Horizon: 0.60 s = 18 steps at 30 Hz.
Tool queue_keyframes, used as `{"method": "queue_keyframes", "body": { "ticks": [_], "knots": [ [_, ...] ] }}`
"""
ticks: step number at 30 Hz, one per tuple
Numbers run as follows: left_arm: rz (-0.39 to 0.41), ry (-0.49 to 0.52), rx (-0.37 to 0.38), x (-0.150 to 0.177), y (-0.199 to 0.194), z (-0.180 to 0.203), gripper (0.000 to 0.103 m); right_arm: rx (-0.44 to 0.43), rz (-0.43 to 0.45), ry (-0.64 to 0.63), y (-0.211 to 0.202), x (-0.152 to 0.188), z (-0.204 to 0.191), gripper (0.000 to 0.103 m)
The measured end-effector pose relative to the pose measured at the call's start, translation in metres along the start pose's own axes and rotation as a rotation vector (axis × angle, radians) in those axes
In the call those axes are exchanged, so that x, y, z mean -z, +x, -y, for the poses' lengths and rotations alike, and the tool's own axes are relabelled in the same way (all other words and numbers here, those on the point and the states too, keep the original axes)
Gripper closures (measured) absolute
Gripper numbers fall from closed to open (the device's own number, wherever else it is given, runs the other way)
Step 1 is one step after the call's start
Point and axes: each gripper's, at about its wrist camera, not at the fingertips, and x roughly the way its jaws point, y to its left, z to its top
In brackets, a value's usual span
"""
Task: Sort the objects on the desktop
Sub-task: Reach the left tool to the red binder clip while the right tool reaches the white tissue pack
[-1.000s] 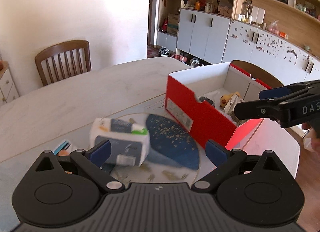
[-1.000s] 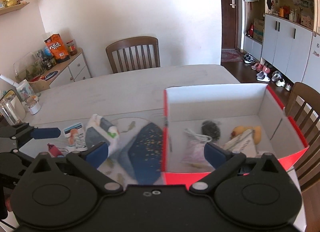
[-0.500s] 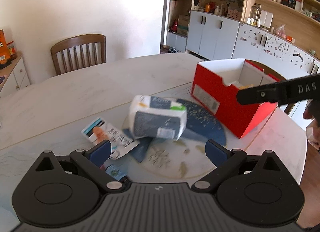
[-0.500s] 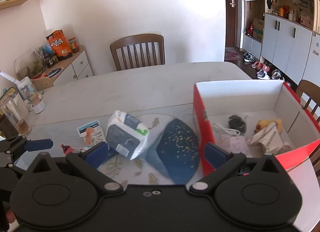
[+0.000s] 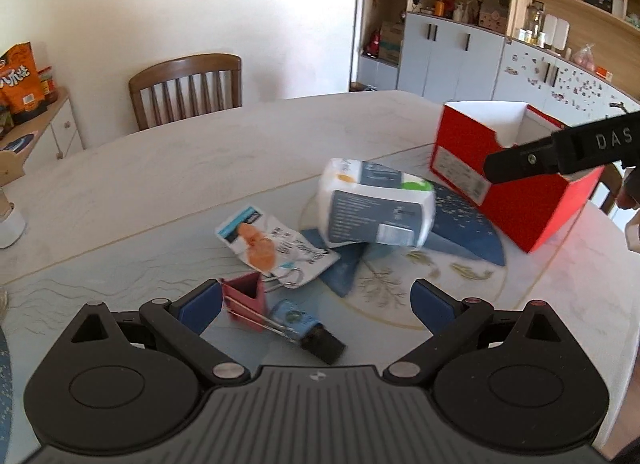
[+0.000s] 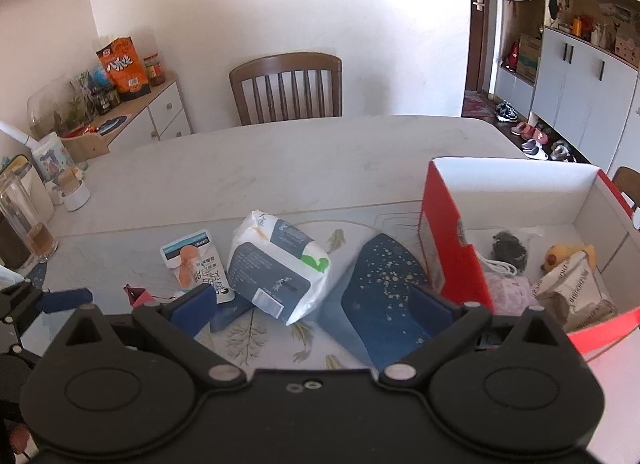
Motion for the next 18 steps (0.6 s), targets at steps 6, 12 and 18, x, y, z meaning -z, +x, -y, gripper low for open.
{"method": "queue_keyframes", "body": {
  "ticks": [6,12,18],
  "knots": [
    [-0.009,-0.008,-0.049,-0.001,0.014,-0.018,0.002,0.008,-0.015,-0.026,0.02,-0.002,-0.006,0.001],
    [-0.033,-0.01,-0.058,-0.001,0.031,-0.032,0.003,0.019,-0.051,-0.041,0.046,-0.003,-0.009,0.001],
    [-0.047,-0.021,-0.038,-0.002,0.044,-0.039,0.003,0.029,-0.09,-0.042,0.073,-0.006,-0.009,0.002]
  ]
}}
